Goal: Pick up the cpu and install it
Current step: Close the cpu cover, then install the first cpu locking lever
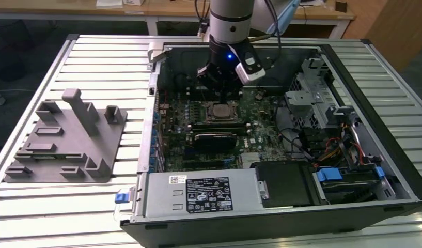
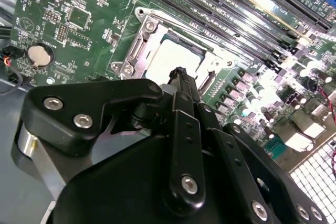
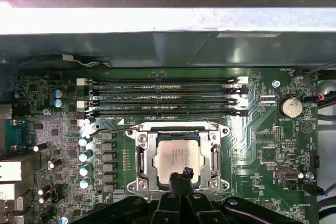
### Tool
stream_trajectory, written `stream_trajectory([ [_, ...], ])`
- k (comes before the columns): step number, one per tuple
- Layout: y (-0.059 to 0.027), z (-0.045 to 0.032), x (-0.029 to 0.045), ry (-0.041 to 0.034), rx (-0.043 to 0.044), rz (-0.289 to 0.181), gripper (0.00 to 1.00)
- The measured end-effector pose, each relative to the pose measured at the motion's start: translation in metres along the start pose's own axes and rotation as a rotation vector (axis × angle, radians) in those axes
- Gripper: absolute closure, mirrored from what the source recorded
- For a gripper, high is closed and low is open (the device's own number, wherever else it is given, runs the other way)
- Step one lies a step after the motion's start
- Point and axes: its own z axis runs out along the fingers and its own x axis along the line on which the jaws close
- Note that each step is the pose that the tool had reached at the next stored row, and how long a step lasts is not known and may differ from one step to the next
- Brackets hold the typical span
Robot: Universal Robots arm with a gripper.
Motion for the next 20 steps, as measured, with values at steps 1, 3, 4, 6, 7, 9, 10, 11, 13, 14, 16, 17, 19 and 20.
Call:
stream_trajectory([
  [1, 0.0000, 0.0000, 0.0000, 0.0000, -0.0001, 0.000, 0.89],
  [3, 0.0000, -0.0001, 0.0000, 0.0000, 0.0000, 0.000, 0.89],
  [4, 0.0000, -0.0002, 0.0000, 0.0001, 0.0001, 0.000, 0.89],
  [6, 0.0000, -0.0002, 0.0000, 0.0001, 0.0001, 0.000, 0.89],
  [7, 0.0000, -0.0004, 0.0000, 0.0001, 0.0001, 0.000, 0.89],
  [9, 0.0000, -0.0007, 0.0000, 0.0001, 0.0001, 0.000, 0.89],
  [10, 0.0000, -0.0007, 0.0000, 0.0001, 0.0001, 0.000, 0.89],
  [11, 0.0000, -0.0008, 0.0000, 0.0001, 0.0002, 0.000, 0.89],
  [13, 0.0000, -0.0008, 0.0000, 0.0001, 0.0001, 0.000, 0.89],
  [14, 0.0000, -0.0008, 0.0000, 0.0001, 0.0001, 0.000, 0.89],
  [16, 0.0000, -0.0008, 0.0000, 0.0001, 0.0001, 0.000, 0.89],
  [17, 0.0000, -0.0009, 0.0002, 0.0001, 0.0002, 0.000, 0.89],
  [19, -0.0001, -0.0010, 0.0014, 0.0002, 0.0001, 0.000, 0.89],
  [20, -0.0001, -0.0010, 0.0029, 0.0001, -0.0001, 0.000, 0.89],
])
